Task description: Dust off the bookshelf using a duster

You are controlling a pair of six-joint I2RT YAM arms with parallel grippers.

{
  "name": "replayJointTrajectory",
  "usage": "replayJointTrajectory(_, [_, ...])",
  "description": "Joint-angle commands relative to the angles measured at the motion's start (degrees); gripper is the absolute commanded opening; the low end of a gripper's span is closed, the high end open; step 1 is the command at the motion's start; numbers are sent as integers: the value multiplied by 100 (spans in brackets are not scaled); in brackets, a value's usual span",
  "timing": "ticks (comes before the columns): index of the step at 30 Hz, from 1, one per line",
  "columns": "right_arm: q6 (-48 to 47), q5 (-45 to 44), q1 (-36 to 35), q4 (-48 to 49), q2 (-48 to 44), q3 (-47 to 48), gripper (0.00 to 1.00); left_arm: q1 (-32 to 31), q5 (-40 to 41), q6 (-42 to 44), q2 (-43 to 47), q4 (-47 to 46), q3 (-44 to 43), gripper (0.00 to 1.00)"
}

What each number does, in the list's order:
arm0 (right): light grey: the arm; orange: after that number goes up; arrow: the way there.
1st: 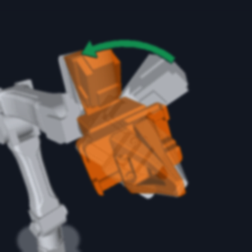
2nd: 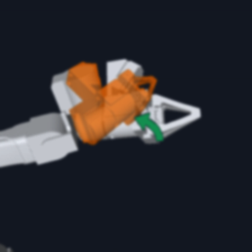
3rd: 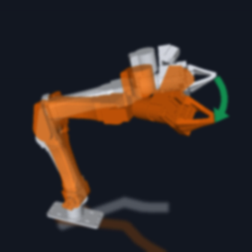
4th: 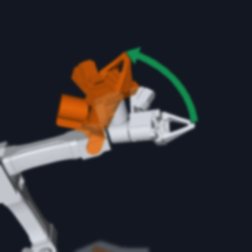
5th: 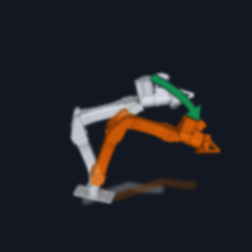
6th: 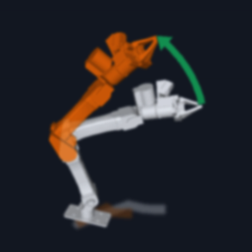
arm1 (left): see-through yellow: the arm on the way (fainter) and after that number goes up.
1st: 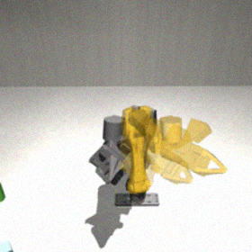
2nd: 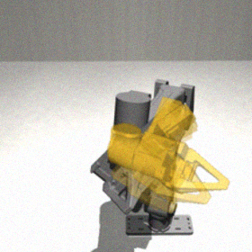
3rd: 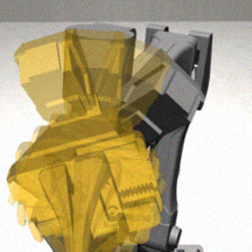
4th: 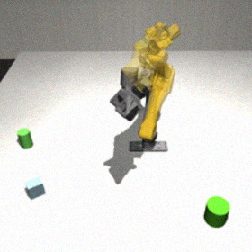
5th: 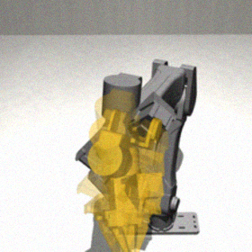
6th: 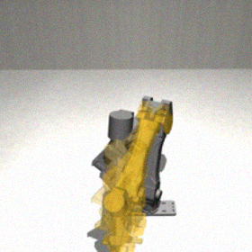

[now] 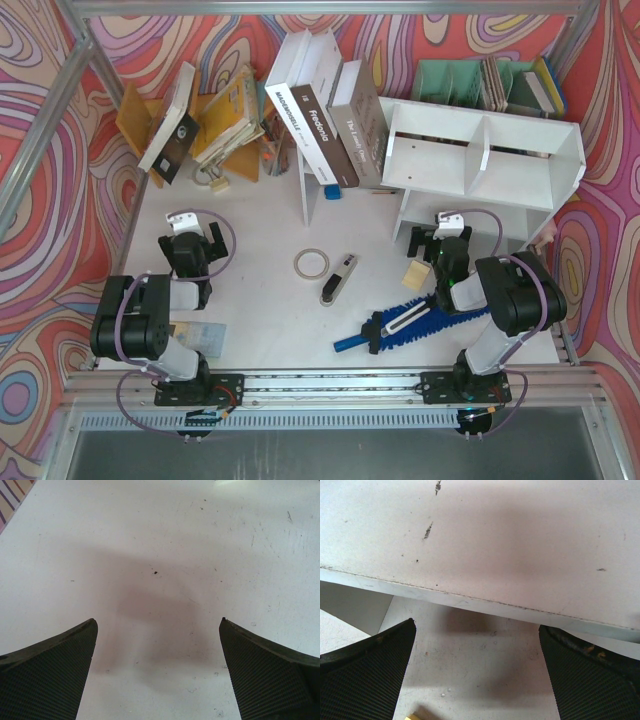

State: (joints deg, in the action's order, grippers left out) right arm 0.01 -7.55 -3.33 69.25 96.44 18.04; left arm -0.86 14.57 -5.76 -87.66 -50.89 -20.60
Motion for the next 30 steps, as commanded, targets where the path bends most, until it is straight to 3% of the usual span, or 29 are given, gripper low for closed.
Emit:
replayJointTrajectory(1, [-27, -22, 40, 202, -4, 97, 99, -11, -79, 77, 19, -125, -10, 98])
replayJointTrajectory(12, [-420, 452, -89, 926, -170, -349, 99, -10, -138, 100, 81, -1178, 576, 98])
replayJointTrajectory(18, [-612, 401, -288, 683, -692, -486, 99, -34, 28, 46, 190, -1627, 858, 98])
replayJointTrajectory(24, [-387, 257, -523, -44, -1704, -833, 99, -288, 550, 196, 778, -1533, 1051, 98])
replayJointTrajectory(30, [-258, -33, -761, -537, -2709, -1152, 99, -979, 1579, 547, 1818, -771, 1132, 98])
